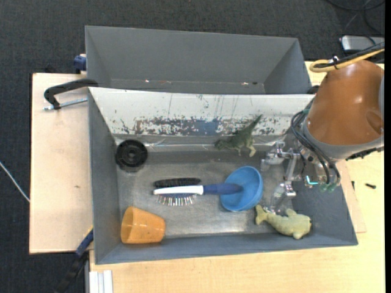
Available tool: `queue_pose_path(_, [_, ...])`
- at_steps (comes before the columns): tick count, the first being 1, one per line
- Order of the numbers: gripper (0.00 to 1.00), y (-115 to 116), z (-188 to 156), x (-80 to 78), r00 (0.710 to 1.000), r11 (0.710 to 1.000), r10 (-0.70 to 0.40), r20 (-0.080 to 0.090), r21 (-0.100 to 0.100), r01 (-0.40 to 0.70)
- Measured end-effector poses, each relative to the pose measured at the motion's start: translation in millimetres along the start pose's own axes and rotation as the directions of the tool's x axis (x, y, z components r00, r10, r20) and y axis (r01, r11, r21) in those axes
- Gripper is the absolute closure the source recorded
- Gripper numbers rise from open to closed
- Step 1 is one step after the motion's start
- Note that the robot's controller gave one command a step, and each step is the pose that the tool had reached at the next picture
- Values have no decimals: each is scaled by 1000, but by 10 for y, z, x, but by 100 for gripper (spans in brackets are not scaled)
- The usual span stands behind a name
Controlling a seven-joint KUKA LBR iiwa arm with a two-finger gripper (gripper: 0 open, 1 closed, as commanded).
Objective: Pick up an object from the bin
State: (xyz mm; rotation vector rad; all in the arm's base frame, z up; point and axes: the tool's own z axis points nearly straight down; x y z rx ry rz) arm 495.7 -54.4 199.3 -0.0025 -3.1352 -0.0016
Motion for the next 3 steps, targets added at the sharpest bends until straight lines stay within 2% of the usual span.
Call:
queue_pose_path(1, [0, 981, 1077, -260, 992, 992, -129, 2, -3, 129])
queue_pose_path(2, [100, 939, 1035, -278, 992, 992, -123, 8, 1, 123])
queue_pose_path(3, [100, 1009, -255, -477, 953, 953, -302, 18, 5, 302])
